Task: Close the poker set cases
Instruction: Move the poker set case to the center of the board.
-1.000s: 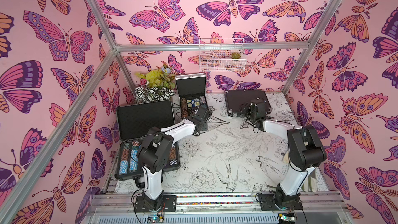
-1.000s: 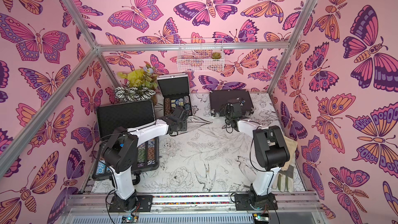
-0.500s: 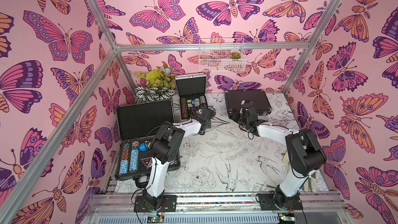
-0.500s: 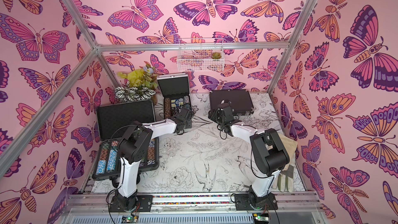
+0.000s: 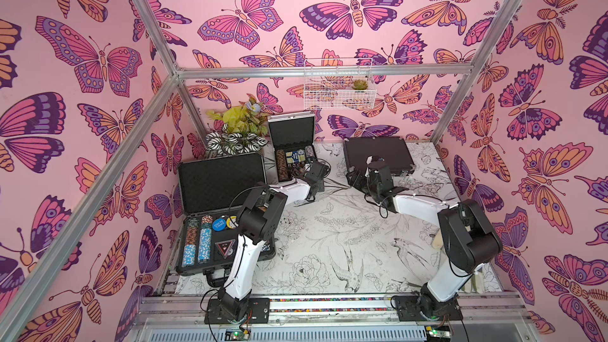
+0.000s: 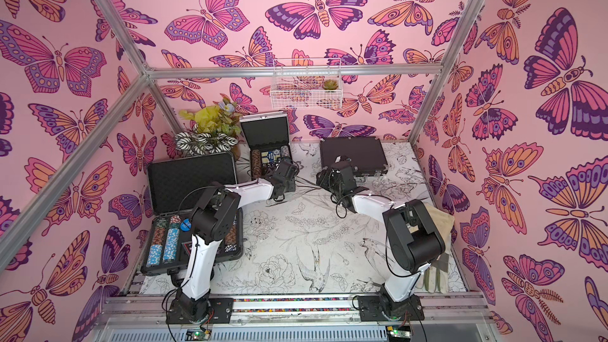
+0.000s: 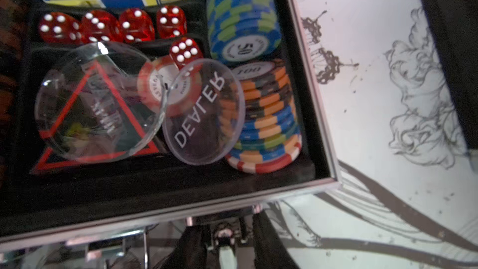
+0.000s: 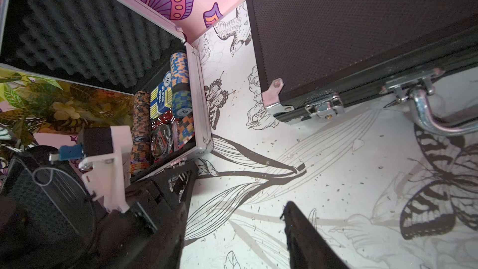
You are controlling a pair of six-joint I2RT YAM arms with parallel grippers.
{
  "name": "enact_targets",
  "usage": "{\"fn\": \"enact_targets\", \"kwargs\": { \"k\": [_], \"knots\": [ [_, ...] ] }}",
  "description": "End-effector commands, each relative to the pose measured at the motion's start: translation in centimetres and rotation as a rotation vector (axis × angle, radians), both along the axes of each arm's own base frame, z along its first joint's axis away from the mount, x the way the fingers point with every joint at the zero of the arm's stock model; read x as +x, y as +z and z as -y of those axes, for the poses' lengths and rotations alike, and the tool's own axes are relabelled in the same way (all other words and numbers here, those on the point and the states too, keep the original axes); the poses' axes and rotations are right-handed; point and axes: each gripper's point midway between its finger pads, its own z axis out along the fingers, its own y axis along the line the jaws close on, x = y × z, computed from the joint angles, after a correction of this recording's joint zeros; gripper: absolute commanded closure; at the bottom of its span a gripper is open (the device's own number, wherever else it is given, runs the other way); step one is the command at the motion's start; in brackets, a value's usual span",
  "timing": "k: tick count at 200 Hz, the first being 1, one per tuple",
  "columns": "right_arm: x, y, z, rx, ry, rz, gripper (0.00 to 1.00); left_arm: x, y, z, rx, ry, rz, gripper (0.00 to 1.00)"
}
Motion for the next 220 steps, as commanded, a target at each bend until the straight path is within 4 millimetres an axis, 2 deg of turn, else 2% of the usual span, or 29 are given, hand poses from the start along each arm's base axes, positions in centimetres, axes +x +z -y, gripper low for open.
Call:
{"fn": "enact_targets", "kwargs": {
  "k": [1, 37, 50, 74, 95, 129, 139, 140, 144, 157, 187, 220],
  "knots": [
    [-0.6, 1.8, -0.3, 0.024, 0.009, 0.035, 0.39, -2.3, -3.9, -1.1, 0.054, -0.008, -0.144, 0.75],
    [-1.0, 2.3, -0.2, 0.027, 0.015, 0.042, 0.39, -3.5, -3.6, -2.5, 0.150, -0.010, -0.192, 0.79],
    [-1.0, 2.4, -0.2, 0.033, 0.017, 0.041, 0.38, -4.1, -4.0, -2.3, 0.183, -0.050, -0.221, 0.80],
    [-1.2, 2.5, -0.3, 0.041, 0.027, 0.040, 0.38, -5.7, -4.4, -0.6, 0.171, -0.174, -0.283, 0.81],
    [-1.3, 2.5, 0.0, 0.045, 0.021, 0.035, 0.38, -7.5, -3.9, 0.8, 0.164, -0.229, -0.291, 0.81],
    [-1.8, 2.9, 1.2, 0.051, 0.003, 0.039, 0.38, -10.2, -2.9, 1.9, 0.141, -0.244, -0.299, 0.79],
    [-1.9, 2.5, 1.4, 0.039, 0.000, 0.030, 0.38, -10.8, -2.7, 2.0, 0.138, -0.247, -0.300, 0.79],
    [-2.0, 3.4, 1.5, 0.044, -0.001, 0.048, 0.38, -10.9, -2.6, 2.1, 0.139, -0.248, -0.300, 0.79],
    [-2.1, 3.9, 1.7, 0.044, -0.002, 0.056, 0.38, -11.0, -2.6, 2.1, 0.139, -0.251, -0.299, 0.79],
    [-2.4, 4.1, 2.0, 0.036, -0.004, 0.057, 0.37, -11.8, -2.4, 2.5, 0.137, -0.266, -0.303, 0.79],
    [-3.1, 4.6, 2.7, 0.012, -0.010, 0.059, 0.37, -15.1, -2.3, 4.3, 0.125, -0.309, -0.327, 0.77],
    [-4.0, 4.8, 3.8, -0.014, -0.042, 0.056, 0.36, -18.3, -1.9, 5.2, 0.119, -0.308, -0.359, 0.76]
  ]
}}
